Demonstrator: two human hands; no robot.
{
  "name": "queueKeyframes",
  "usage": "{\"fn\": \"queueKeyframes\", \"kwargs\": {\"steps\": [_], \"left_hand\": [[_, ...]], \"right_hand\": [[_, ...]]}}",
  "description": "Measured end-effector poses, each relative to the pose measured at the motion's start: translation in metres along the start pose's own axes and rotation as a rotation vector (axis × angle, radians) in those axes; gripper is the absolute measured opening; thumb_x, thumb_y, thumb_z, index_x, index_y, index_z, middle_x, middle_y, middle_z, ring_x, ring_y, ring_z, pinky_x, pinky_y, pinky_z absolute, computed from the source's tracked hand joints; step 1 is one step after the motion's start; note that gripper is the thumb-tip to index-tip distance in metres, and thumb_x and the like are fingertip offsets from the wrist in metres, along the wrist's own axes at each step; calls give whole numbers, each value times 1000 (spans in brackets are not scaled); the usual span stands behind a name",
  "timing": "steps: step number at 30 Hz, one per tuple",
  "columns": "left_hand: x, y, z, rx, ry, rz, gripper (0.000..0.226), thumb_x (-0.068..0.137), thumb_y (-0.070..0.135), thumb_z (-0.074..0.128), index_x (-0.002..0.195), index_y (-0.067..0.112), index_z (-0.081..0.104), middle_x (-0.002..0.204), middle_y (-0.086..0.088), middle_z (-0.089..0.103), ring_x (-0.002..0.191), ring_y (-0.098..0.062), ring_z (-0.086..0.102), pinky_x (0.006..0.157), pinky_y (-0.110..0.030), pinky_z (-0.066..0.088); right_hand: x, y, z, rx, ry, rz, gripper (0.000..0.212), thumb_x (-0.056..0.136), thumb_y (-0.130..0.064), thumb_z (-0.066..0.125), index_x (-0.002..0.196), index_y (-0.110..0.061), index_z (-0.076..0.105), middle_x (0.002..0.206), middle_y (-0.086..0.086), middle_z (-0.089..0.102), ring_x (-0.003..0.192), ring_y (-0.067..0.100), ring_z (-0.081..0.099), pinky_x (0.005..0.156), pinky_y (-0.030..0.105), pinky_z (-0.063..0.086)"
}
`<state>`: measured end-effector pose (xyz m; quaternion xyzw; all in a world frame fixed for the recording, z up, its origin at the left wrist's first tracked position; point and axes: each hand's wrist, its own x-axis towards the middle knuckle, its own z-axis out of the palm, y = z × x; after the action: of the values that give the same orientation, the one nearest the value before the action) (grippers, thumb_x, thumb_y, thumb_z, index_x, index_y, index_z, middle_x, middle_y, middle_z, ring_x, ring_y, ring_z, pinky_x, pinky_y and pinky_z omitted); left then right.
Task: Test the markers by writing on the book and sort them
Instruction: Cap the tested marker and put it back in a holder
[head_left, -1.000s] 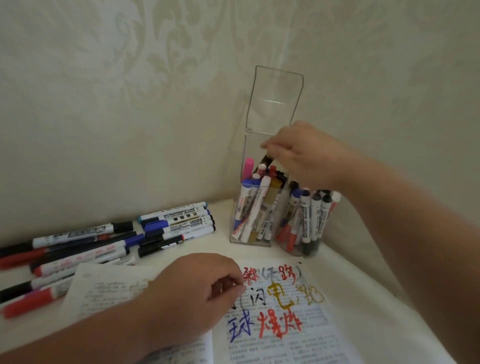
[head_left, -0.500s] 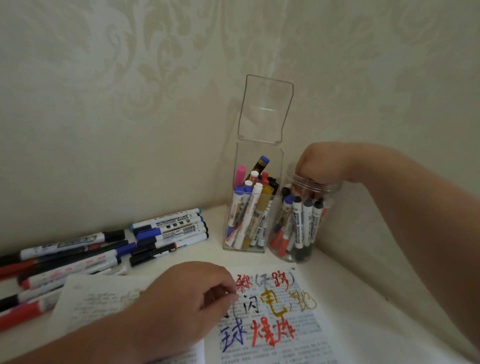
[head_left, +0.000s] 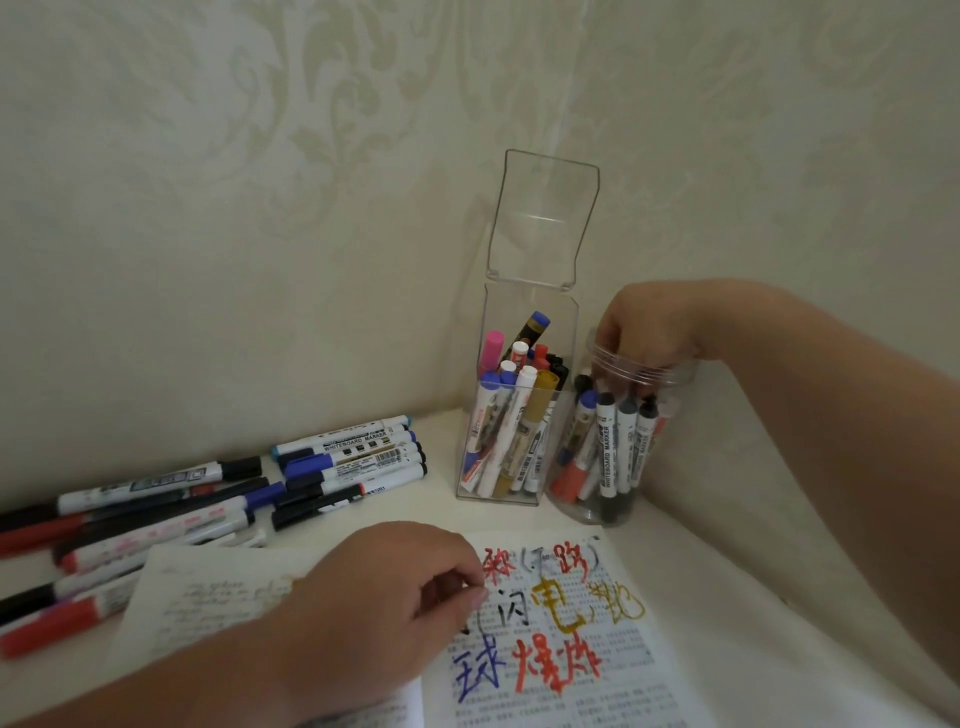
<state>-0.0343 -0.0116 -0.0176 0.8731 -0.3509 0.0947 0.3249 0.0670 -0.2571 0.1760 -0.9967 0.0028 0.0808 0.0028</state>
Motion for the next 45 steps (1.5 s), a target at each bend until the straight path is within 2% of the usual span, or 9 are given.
{"fn": "queueKeyframes", "kwargs": {"steps": [4, 7, 11, 15, 21, 29, 33, 36, 45], "left_hand": [[0, 0, -1, -4, -3, -21, 22, 90, 56, 54, 99, 40, 66, 87, 28, 64, 82, 4, 60, 70, -16, 49], [1, 2, -1, -18, -3, -39, 8, 93, 48, 61, 96, 42, 66, 90, 31, 62, 86, 4, 59, 71, -16, 49], [0, 6, -2, 34, 1, -43, 6, 94, 46, 60, 91, 44, 65, 90, 30, 61, 86, 4, 56, 69, -11, 42], [-3, 11, -5, 69, -4, -69, 8, 93, 44, 63, 91, 40, 70, 88, 29, 63, 83, 3, 57, 68, -10, 42], [0, 21, -19, -79, 55, -241, 17, 78, 55, 63, 81, 41, 73, 80, 21, 71, 81, -4, 65, 68, -12, 46], [21, 32, -53, -280, -378, -672, 50, 64, 56, 76, 107, 31, 68, 89, 2, 70, 77, -25, 73, 72, -44, 62], [41, 41, -40, 8, -314, -524, 43, 73, 72, 62, 103, 41, 62, 91, 17, 68, 77, -9, 70, 73, -39, 60], [53, 44, -17, 143, -206, -393, 24, 96, 53, 54, 90, 32, 62, 83, 9, 68, 72, -6, 63, 75, -41, 54], [33, 34, 14, -174, -134, -258, 30, 97, 55, 34, 121, 49, 50, 102, 34, 63, 96, 14, 60, 74, -5, 44]], "right_hand": [[-22, 10, -18, 107, 350, -37, 10, 85, -11, 75, 90, -20, 77, 74, -4, 73, 60, 4, 67, 66, 24, 49], [-47, 35, -23, 281, 864, -150, 9, 87, -21, 71, 95, -22, 74, 79, -5, 70, 74, 12, 69, 71, 29, 52], [-75, 49, 7, 954, 1263, -459, 11, 83, -37, 74, 91, -36, 66, 80, -9, 69, 60, 9, 62, 54, 28, 47], [-89, 26, 73, 1389, 861, -573, 16, 79, -13, 80, 89, -18, 69, 68, 2, 69, 50, 19, 58, 44, 22, 38], [-73, -1, 146, 1478, 376, -389, 11, 84, -6, 77, 92, -9, 70, 78, 16, 74, 59, 19, 66, 49, 29, 52], [-60, 2, 174, 1591, 277, -412, 7, 86, -2, 74, 90, -6, 71, 73, 13, 73, 66, 26, 67, 59, 32, 54], [-58, 6, 174, 1689, 263, -440, 7, 81, -9, 75, 87, -7, 72, 76, 16, 74, 68, 25, 71, 63, 30, 58], [-56, 8, 174, 1780, 283, -444, 16, 75, -17, 75, 86, -7, 71, 76, 15, 74, 65, 23, 71, 63, 28, 59], [-63, -4, 187, 1524, 63, -505, 19, 78, -29, 75, 91, -15, 75, 78, 20, 68, 64, 27, 61, 60, 31, 55]]}}
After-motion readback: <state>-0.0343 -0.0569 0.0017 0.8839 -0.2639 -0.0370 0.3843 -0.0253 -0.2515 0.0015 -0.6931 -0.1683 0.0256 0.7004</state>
